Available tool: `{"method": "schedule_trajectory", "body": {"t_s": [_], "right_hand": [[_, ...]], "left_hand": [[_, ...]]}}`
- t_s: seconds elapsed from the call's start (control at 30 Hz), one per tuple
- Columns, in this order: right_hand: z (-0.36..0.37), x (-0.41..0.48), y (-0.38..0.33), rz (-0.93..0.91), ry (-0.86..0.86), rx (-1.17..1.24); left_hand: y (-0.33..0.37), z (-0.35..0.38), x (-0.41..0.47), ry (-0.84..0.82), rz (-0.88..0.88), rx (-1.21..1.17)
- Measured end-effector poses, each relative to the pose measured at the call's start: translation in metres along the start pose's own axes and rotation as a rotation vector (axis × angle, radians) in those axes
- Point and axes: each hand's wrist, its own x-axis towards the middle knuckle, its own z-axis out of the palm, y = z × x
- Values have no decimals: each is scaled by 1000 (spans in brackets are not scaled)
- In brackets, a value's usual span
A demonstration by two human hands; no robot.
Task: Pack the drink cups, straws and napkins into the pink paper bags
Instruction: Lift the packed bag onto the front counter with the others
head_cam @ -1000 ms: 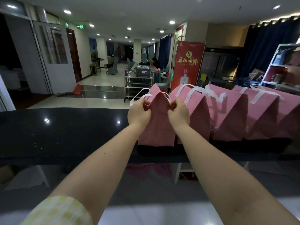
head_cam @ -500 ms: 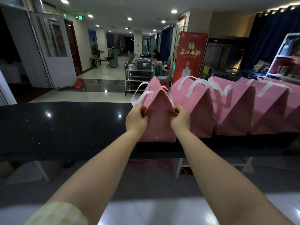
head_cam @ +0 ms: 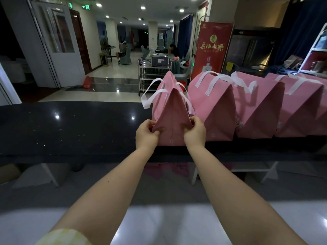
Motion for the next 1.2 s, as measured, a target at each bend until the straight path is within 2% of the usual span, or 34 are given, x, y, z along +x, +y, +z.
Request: {"method": "schedule_trajectory", "body": {"t_s": [0.23, 0.5, 0.67, 1.2], "right_hand": [[-1, -19, 21, 56, 27, -29], [-4, -26, 34, 107, -53, -83], [-5, -22, 31, 120, -71, -118], [-20, -8, 22, 169, -158, -318]], "left_hand": [[-15, -8, -11, 9, -48, 98], [-20, -7, -24, -23, -15, 259], [-15, -6, -20, -4, -58, 349], [-10, 4, -20, 64, -96, 448]]}}
